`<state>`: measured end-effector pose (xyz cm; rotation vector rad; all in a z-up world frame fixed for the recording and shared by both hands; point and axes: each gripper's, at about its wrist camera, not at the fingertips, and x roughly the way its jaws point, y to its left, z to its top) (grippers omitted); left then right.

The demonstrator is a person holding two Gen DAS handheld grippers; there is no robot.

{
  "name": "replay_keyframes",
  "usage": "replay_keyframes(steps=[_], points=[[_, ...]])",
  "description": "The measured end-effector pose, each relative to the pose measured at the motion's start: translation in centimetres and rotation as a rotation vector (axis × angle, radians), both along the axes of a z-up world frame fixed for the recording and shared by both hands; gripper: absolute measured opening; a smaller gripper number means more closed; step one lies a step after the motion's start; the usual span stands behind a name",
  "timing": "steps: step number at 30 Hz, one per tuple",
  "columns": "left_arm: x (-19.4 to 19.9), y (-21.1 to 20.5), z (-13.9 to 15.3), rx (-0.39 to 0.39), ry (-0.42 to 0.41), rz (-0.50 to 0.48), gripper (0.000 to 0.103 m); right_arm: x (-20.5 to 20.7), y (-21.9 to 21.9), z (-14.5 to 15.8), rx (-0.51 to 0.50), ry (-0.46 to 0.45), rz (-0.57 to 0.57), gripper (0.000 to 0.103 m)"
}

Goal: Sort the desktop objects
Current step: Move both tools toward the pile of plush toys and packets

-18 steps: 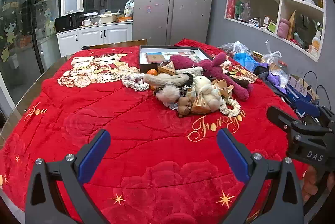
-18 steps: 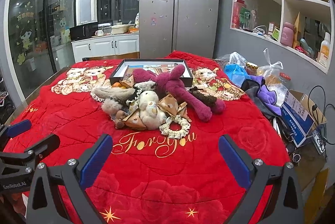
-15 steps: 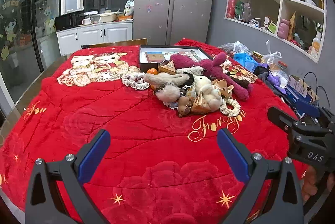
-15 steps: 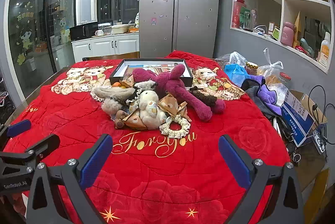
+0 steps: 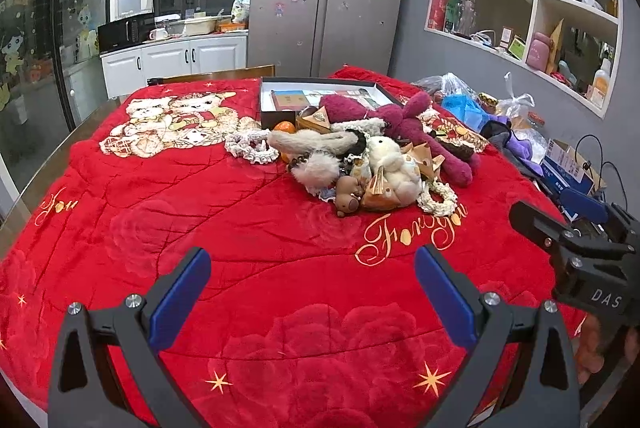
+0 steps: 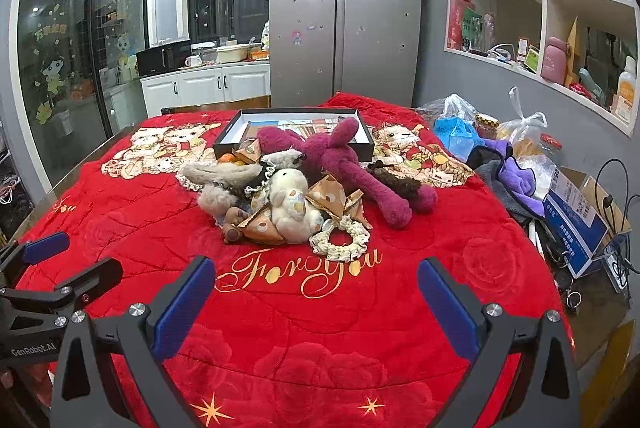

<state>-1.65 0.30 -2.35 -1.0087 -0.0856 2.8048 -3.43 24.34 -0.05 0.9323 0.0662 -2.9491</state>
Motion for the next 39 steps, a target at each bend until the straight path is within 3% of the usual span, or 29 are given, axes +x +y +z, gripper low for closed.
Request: replay_keyframes(steps=[9,20,32,39], points=[[-1.4,-0.3,-1.1,-0.012,-0.004,-0.003,0.103,-0.8,0.3,-0.8,-0.011,-0.018,-0.001,0.103],[-4.3,0.8,-2.1,-0.04,-0.015,-0.073,0.103,-2.5,1.6,-1.4,-0.062,-0.042,0.001,0.103],[-11.2,0.3,-3.1,0.002,-0.06,-0.069,0.103,-7.9,0.9,-0.6,0.001,-0.05,0.003,0.103],[-15.7,0.9,-5.2,-0.038,-0.131,-0.077,0.103,-11.9,1.4,-1.7,-0.002,-0.093,-0.023,0.103]])
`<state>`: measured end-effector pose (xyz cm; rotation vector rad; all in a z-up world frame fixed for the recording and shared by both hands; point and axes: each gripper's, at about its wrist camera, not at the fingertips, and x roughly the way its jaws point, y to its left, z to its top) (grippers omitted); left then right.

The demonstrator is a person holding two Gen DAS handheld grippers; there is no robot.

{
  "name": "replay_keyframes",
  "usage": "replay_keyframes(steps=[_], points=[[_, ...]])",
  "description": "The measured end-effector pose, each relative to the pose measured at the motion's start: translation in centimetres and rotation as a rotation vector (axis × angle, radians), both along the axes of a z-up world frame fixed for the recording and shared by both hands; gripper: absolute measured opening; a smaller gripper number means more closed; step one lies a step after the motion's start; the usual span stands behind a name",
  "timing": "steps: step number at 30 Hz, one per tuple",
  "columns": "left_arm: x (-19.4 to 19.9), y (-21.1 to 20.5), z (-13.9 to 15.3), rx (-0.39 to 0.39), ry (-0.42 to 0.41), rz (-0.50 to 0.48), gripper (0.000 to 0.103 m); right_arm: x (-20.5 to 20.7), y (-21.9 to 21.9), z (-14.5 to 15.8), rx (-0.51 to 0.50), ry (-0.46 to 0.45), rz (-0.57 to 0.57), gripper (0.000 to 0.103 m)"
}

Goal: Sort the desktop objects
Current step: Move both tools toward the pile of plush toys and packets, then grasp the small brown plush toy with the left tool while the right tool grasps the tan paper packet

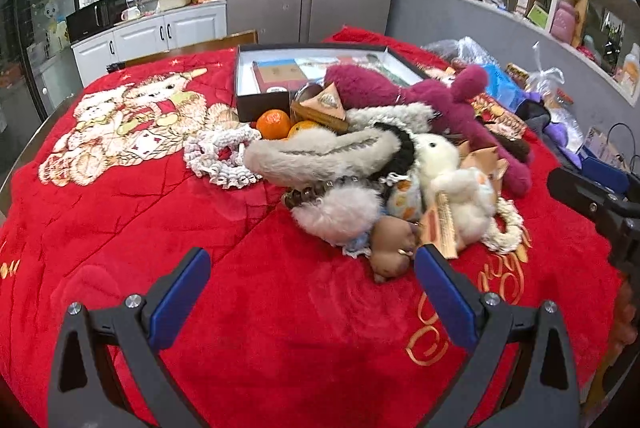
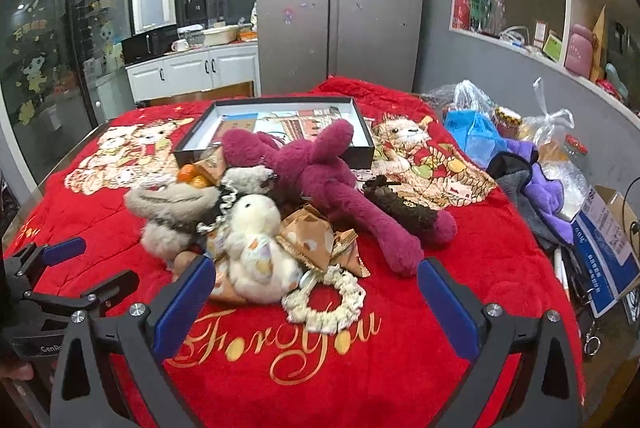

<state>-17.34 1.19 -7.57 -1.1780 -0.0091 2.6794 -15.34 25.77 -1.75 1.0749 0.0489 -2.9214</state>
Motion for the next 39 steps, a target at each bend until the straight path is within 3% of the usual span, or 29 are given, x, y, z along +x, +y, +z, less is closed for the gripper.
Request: replay_keyframes(steps=[9,17,23,30,31,35,37,39], points=[[-4.0,0.5,-1.9,-0.013,-0.042,-0.012,0.103,-4.7,-0.5,-2.1,0.063,-0.061,0.0,0.103],[-5.8,-0.2,-2.8,0.039,-0.047,-0.004,0.103,-8.1,0.0,-3.9,0.046,-0.105,0.005,0.103],[-7.0,-1.3,-4.6,0.064,-0.111,0.018,0.102,-9.3,0.6,-5.5,-0.007,-0.131,0.007,0.103],[-6.5,-1.0,-4.0,0.06,-0.051,-0.017,0.1,-9.7,1.2,-6.3,-0.064,-0.141,0.009,0.103],[-6.3,-0.8,-3.8,0.057,-0.04,-0.024,0.097,-9.6,1.1,-6.3,-0.061,-0.138,0.011,0.103],[-6.0,-0.2,-3.5,0.06,-0.033,-0.067,0.055,-9.4,0.9,-6.1,-0.054,-0.132,0.013,0.103],[-6.0,0.3,-4.0,0.044,-0.059,-0.087,0.042,-9.3,0.9,-6.0,-0.048,-0.129,0.012,0.103],[-5.7,0.4,-4.2,0.077,-0.067,-0.116,0.024,-9.1,0.7,-5.9,-0.043,-0.124,0.015,0.103]])
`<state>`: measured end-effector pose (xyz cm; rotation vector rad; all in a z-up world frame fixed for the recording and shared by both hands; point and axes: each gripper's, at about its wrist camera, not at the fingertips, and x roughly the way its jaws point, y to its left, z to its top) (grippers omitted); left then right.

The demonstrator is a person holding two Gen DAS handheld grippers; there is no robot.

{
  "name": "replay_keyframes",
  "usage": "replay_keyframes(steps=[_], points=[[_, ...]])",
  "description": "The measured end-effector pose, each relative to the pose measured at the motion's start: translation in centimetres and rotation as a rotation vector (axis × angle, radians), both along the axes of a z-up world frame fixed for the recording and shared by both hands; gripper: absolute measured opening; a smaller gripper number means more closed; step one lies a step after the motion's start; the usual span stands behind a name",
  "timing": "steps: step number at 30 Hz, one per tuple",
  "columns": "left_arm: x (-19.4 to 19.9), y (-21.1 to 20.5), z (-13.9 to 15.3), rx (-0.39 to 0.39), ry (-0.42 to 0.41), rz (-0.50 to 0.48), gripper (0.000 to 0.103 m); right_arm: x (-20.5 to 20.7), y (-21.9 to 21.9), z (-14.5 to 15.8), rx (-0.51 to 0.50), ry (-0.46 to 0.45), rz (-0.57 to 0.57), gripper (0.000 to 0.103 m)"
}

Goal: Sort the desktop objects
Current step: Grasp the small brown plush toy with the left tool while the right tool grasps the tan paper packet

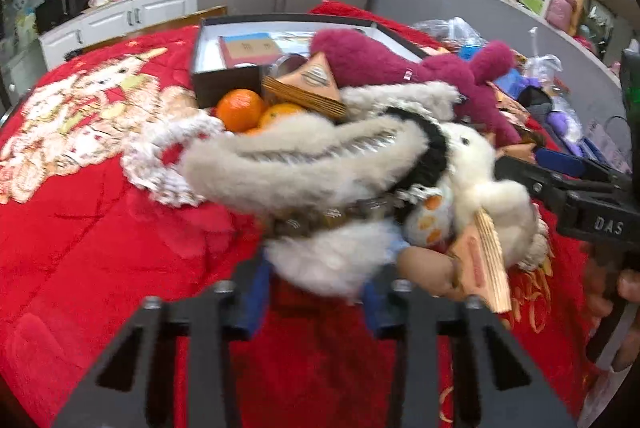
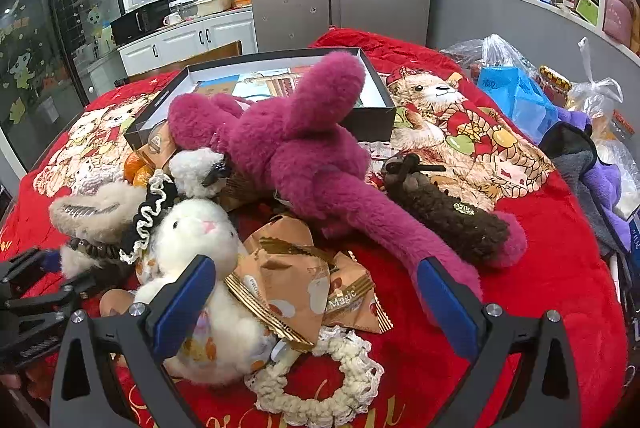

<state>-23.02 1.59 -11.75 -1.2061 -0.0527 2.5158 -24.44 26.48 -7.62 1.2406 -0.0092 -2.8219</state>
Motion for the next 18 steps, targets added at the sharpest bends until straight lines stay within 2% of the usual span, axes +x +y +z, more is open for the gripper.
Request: replay_keyframes(steps=[1,6,9,11,18], points=[[0.2,-0.1,0.1,0.021,-0.001,-0.005,0.023,0.1,0.0,0.1,0.0,0.004,0.002,0.103],[0.9,-0.2,0.6,0.017,0.028,0.0,0.02,0.6,0.0,0.3,-0.001,0.009,0.005,0.103],[1.3,-0.7,1.0,0.03,0.043,0.005,0.012,0.8,0.1,0.4,-0.005,0.01,0.005,0.103],[1.4,-1.0,1.2,0.029,0.053,0.016,0.003,1.0,0.2,0.5,-0.004,0.013,0.006,0.103],[2.1,-1.7,2.0,0.045,0.092,0.022,0.002,1.4,0.0,0.7,0.001,0.02,0.005,0.103]])
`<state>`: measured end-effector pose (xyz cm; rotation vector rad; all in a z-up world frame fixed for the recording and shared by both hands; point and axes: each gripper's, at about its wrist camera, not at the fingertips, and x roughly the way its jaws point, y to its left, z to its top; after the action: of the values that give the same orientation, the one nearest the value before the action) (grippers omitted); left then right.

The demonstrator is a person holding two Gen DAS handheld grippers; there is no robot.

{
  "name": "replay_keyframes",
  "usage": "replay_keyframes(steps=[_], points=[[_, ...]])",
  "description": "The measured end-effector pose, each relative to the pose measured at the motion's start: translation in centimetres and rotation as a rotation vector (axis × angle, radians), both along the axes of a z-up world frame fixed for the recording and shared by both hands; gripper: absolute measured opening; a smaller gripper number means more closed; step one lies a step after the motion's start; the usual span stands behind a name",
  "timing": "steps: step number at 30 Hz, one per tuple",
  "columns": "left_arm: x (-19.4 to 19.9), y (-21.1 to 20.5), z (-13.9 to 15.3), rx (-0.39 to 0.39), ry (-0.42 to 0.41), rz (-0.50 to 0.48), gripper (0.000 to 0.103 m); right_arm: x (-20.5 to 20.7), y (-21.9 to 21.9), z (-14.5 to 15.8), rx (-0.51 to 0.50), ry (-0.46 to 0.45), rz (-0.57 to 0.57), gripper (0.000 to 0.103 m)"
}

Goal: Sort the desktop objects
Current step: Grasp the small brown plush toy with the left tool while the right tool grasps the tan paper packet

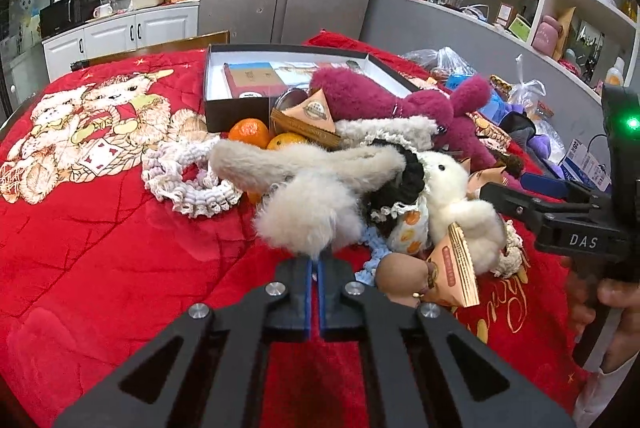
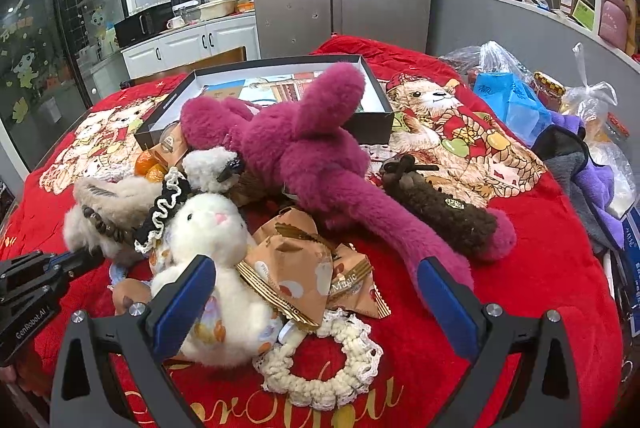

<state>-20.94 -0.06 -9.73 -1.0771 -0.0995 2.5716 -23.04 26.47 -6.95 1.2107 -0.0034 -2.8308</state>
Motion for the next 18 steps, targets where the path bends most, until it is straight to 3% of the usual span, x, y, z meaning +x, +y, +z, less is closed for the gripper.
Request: replay_keyframes(steps=[3,5,11,13,15,17,18], points=[[0.2,-0.1,0.2,0.005,0.009,0.003,0.001,0.1,0.0,0.1,-0.004,0.003,0.001,0.103],[0.2,-0.1,0.2,-0.003,0.009,0.004,0.002,0.3,0.1,0.2,-0.012,0.007,0.007,0.097],[-0.1,-0.5,-1.1,-0.021,-0.036,0.026,0.002,0.4,0.1,0.1,-0.031,0.0,0.016,0.091],[0.1,-0.7,-1.0,-0.014,-0.027,0.028,0.002,0.5,0.1,0.1,-0.047,-0.002,0.027,0.084],[0.2,-0.6,-1.0,-0.014,-0.023,0.024,0.002,0.5,0.1,0.1,-0.069,-0.007,0.043,0.063],[0.3,-0.5,-1.0,-0.017,-0.025,0.021,0.002,0.4,0.0,-0.1,-0.058,-0.01,0.043,0.049],[0.3,-0.4,-1.1,-0.019,-0.026,0.02,0.002,0.4,-0.1,-0.3,-0.045,-0.013,0.039,0.049]])
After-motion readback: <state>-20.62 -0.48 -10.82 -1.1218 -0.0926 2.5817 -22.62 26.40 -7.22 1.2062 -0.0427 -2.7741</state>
